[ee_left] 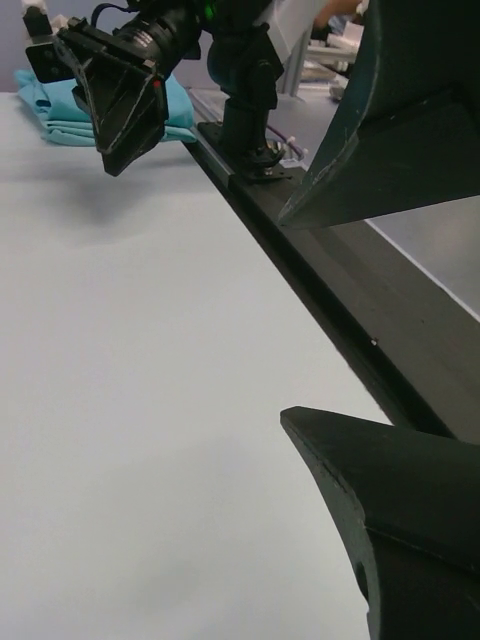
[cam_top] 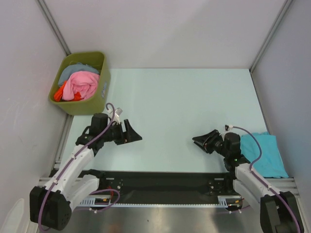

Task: Fold and stack the t-shirts
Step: Neatly place the folded tshirt to the corner

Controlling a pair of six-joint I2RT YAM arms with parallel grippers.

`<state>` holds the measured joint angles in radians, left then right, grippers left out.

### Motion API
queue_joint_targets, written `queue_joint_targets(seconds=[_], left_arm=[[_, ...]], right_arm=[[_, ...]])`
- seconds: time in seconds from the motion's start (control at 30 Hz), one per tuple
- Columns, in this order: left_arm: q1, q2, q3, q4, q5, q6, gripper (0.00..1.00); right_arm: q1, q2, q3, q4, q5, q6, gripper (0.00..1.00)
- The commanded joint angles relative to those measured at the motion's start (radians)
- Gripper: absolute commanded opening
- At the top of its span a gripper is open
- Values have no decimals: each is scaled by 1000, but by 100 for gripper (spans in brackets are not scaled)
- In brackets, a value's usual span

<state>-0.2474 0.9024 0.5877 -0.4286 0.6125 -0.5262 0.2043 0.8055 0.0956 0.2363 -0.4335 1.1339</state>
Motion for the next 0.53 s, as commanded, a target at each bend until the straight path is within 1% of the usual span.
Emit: queue_joint_targets(seconds=[0.0, 0.03, 0.13, 0.17, 0.2, 0.23, 0.27, 0.3, 0.33, 0.37, 0.4, 0.47, 0.5], left_arm=[[4, -57, -43, 91, 26, -113, 79], [-3, -74, -55, 108, 23, -130, 79], [-7, -221, -156, 210, 12, -251, 81], [-7, -323, -228, 237, 7, -332, 82], [-7, -386, -265, 290, 6, -372, 83], [-7, -442, -302, 306, 1, -408, 83], [-7, -494, -369, 315, -6, -470, 85], [-7, -604, -399, 317, -5, -495, 85], [-7, -650, -425, 311, -2, -515, 85], [-7, -705, -471, 303, 7, -552, 85], [-7, -794, -492, 291, 10, -566, 86], [-7, -893, -543, 242, 13, -607, 87], [-7, -939, -560, 240, 21, -629, 87]], right_arm=[[-5, -71, -16, 264, -125, 133, 40], [-5, -92, -28, 264, -128, 144, 43], [-2, -149, -82, 261, -158, 155, 53], [3, -166, -89, 227, -174, 152, 56], [6, -184, -92, 198, -180, 141, 59], [6, -227, -92, 172, -188, 121, 62], [6, -247, -92, 147, -192, 113, 64], [6, -274, -94, 118, -201, 107, 66], [7, -299, -118, 110, -203, 109, 66], [6, -343, -144, 126, -206, 140, 65], [6, -368, -193, 176, -211, 164, 65], [9, -429, -191, 111, -208, 149, 73], [10, -446, -189, 62, -223, 142, 84]])
